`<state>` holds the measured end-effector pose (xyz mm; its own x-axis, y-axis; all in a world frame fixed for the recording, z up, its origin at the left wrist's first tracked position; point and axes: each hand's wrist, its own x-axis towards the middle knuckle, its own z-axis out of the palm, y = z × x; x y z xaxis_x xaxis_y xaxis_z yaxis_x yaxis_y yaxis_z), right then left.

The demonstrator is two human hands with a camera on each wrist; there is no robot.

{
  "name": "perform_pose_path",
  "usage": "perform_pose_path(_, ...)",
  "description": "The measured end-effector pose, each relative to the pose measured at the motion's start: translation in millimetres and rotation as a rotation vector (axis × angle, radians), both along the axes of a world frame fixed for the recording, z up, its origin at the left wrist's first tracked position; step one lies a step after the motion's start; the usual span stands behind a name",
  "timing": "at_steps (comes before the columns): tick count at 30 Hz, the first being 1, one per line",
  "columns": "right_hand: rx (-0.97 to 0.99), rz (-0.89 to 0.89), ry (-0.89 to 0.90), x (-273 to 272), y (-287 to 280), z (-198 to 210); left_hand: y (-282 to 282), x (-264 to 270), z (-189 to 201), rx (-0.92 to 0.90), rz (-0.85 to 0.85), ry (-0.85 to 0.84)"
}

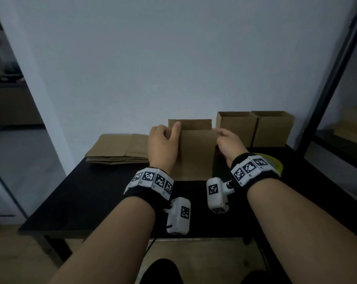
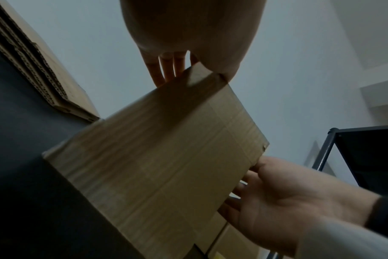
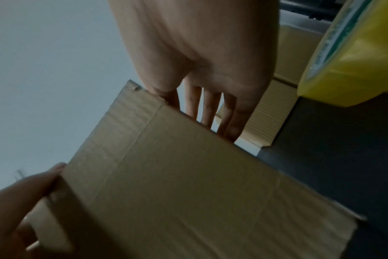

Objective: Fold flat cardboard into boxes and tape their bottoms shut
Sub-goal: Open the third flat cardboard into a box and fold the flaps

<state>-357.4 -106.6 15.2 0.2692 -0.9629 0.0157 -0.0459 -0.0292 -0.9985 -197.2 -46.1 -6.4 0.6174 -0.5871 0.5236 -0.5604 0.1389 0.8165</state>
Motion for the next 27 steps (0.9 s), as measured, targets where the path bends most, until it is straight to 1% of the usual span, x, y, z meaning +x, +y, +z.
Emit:
perform_pose_path(3, 0.01, 0.009, -0.015, -0.5, -0.9, -0.7, -4.6, 3.4, -6.2, 0.007, -0.064, 0.033)
perform_pose_path(8, 0.015, 0.025, -0.016, -0.2, -3.2, -1.6, -6.2, 13.2, -3.7, 0.031, -0.197, 0.004)
perform_pose_path(12, 0.008, 0.022, 0.001, 1.7, -4.1, -2.6, -5.5, 14.4, 0.6, 0.217, -0.331, 0.08)
perform_pose_path(14, 0.009, 0.019, -0.007, 1.5, -2.5, -2.7, -8.0, 18.1, -2.9, 0.225, -0.385, 0.104)
perform_pose_path(18, 0.005, -0.025, -0.088, 3.7, 1.3, -9.4, -11.7, 20.6, -13.1, 0.2, -0.377, 0.149)
perform_pose_path(21, -0.06, -0.112, -0.076, 7.0, 2.1, -16.9, -10.3, 17.3, -9.9, 0.191, -0.373, 0.171)
perform_pose_path(22, -0.063, -0.116, -0.073, 8.2, 3.5, -18.1, -9.6, 17.0, -9.5, 0.19, -0.367, 0.171)
perform_pose_path(25, -0.025, -0.084, -0.143, 8.1, 5.6, -20.3, -9.3, 17.5, -9.4, 0.199, -0.368, 0.18)
perform_pose_path(27, -0.057, -0.057, -0.14, 5.9, 8.0, -20.4, -9.4, 16.2, -7.7, 0.205, -0.356, 0.204)
